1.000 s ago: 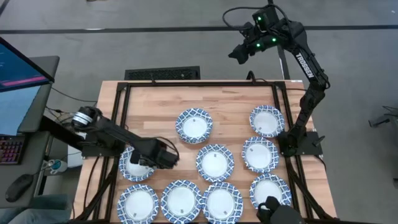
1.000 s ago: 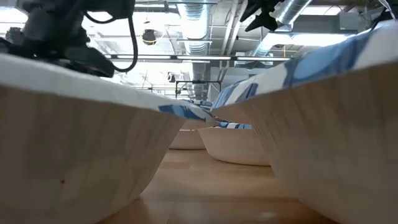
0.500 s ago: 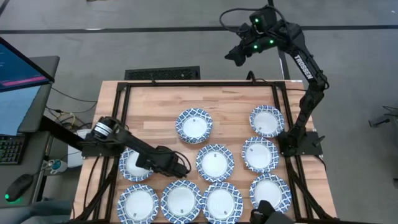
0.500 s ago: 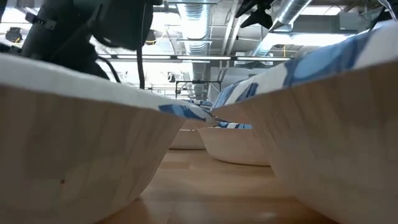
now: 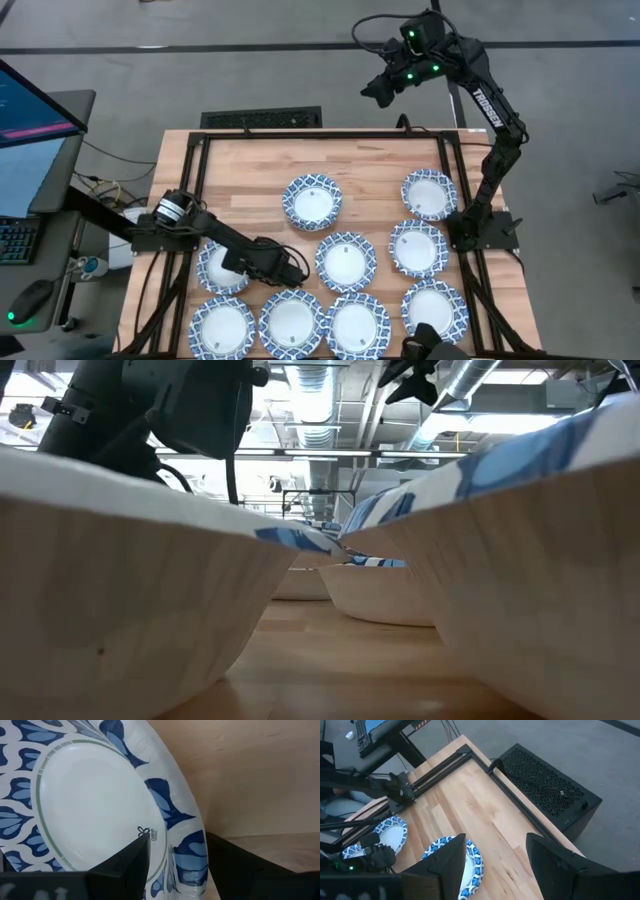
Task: Nest bowls inside each other
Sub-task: Stack the blue bowl on top of the blue bowls
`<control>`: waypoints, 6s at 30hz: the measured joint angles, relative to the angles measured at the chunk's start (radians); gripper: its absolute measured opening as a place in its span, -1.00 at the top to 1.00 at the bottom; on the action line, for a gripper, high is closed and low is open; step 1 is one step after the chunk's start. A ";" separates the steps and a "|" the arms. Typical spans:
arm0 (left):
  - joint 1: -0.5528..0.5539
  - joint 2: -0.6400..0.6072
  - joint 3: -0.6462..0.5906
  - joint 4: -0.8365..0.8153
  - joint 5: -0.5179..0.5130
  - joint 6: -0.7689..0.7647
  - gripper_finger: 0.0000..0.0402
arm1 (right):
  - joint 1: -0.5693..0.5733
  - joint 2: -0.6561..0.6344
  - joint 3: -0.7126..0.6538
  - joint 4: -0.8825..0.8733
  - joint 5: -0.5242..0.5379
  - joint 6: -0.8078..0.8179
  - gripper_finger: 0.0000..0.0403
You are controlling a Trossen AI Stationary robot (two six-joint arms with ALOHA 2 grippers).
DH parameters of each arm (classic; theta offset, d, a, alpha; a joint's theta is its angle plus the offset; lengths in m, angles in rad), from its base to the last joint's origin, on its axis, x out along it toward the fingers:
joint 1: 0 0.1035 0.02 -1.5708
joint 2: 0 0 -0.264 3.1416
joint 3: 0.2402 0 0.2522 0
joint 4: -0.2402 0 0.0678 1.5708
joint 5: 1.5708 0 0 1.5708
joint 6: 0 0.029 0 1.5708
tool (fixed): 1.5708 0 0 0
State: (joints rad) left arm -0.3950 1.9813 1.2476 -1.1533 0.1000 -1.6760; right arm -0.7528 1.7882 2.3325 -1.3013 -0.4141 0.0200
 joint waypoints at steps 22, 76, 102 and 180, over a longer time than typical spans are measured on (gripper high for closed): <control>0.002 0.002 0.000 -0.003 -0.085 0.165 0.10 | 0.000 0.000 0.000 -0.012 0.010 0.005 -0.14; 0.049 0.001 0.549 -0.413 -0.539 1.236 1.00 | 0.000 0.000 0.000 -0.030 0.023 -0.002 -0.14; 0.322 0.003 0.470 0.028 -0.606 1.944 1.00 | 0.000 0.000 0.000 -0.075 0.024 -0.002 -0.14; -0.286 -0.278 0.379 -0.375 -0.381 -0.312 0.21 | 0.051 0.000 0.000 -0.007 0.031 0.025 -0.14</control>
State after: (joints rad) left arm -0.6811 1.7029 1.6263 -1.5287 -0.2809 -1.9878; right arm -0.7016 1.7882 2.3322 -1.3079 -0.3836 0.0448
